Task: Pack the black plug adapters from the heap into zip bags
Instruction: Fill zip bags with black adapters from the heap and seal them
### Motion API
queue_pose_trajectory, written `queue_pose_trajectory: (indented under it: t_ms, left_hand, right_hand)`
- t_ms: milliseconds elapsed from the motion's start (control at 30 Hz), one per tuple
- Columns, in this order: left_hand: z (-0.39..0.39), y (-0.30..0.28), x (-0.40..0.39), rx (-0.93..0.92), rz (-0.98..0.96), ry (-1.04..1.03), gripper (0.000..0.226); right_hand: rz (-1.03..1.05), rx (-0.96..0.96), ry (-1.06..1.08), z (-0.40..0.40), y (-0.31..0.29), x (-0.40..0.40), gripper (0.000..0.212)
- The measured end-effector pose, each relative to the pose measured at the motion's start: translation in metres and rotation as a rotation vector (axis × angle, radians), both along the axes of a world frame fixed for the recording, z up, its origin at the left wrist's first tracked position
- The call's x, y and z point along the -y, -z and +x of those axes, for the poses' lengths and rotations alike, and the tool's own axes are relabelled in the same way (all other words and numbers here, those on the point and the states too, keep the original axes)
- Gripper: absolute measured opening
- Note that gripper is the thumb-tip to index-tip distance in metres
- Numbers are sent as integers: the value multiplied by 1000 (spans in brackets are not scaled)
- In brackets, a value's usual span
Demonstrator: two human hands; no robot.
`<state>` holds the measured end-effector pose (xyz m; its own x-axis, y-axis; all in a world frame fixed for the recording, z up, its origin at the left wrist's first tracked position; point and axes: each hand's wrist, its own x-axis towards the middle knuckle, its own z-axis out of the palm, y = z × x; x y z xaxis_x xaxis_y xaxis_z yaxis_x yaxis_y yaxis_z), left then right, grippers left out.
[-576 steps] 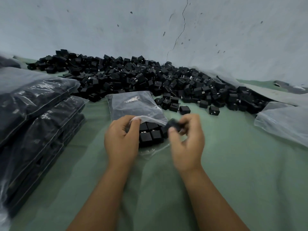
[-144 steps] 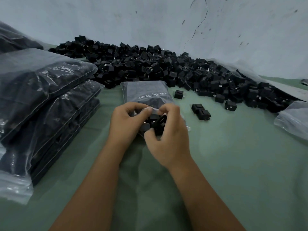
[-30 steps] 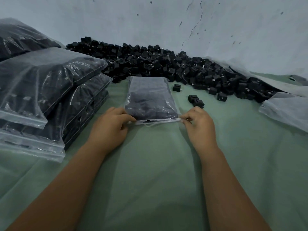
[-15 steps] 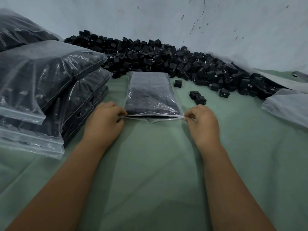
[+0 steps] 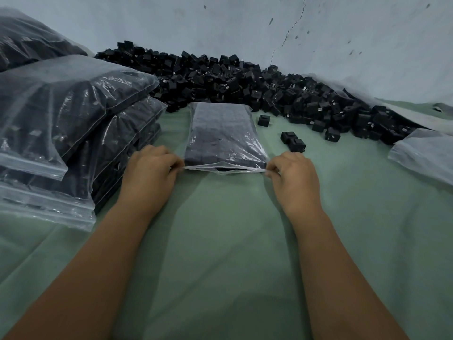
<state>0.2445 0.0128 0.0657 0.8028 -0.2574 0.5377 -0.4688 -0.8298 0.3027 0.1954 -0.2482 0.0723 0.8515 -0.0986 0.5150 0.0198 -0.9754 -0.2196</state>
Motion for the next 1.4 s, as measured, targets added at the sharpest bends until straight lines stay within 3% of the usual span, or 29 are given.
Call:
queue_pose_trajectory:
  t_ms: [567, 800, 933, 1200, 1400]
  left_hand:
    - [-2, -2, 8, 56, 57, 56, 6]
    - [-1, -2, 9, 17, 26, 45, 2]
    - [0, -1, 10, 26, 51, 40, 2]
    - [2, 1, 6, -52, -151, 18, 2]
    - [3, 1, 5, -62, -178, 26, 4]
  right_hand:
    - [-50, -16, -63, 5, 0, -11, 1]
    - [-198, -48, -85, 10, 2, -25, 16]
    - [-170, -62, -73, 12, 1, -25, 16]
    - [-119, -28, -71, 10, 1, -25, 15]
    - [-69, -52, -96, 11, -1, -23, 7]
